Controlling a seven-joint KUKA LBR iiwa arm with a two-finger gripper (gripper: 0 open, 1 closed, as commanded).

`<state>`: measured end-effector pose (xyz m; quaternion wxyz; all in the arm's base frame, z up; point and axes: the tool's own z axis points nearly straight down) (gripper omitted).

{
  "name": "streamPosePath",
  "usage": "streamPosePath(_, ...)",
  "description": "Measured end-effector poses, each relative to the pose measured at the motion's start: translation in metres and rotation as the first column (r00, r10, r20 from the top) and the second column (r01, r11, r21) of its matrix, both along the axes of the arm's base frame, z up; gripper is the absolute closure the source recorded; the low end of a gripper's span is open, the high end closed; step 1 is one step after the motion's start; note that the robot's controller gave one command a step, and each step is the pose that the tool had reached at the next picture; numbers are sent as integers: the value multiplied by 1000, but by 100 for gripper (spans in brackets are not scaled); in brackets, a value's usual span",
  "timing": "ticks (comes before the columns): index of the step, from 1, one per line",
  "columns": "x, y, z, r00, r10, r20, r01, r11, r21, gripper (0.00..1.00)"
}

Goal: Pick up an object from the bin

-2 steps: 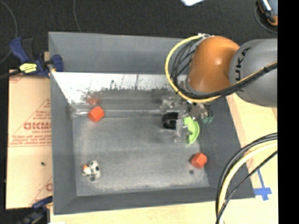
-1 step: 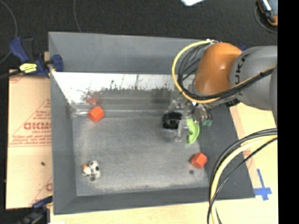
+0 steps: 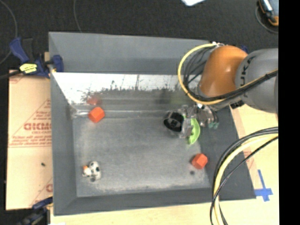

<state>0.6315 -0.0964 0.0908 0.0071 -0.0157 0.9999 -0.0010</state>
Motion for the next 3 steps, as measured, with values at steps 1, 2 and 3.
streamPosePath(1,0,0,0,1000,-1,0,1,1000,0,100)
streamPosePath(2,10,-2,-12,1000,-6,13,6,1000,0,100)
streamPosePath(3,6,8,-12,1000,-18,5,18,1000,1,100)
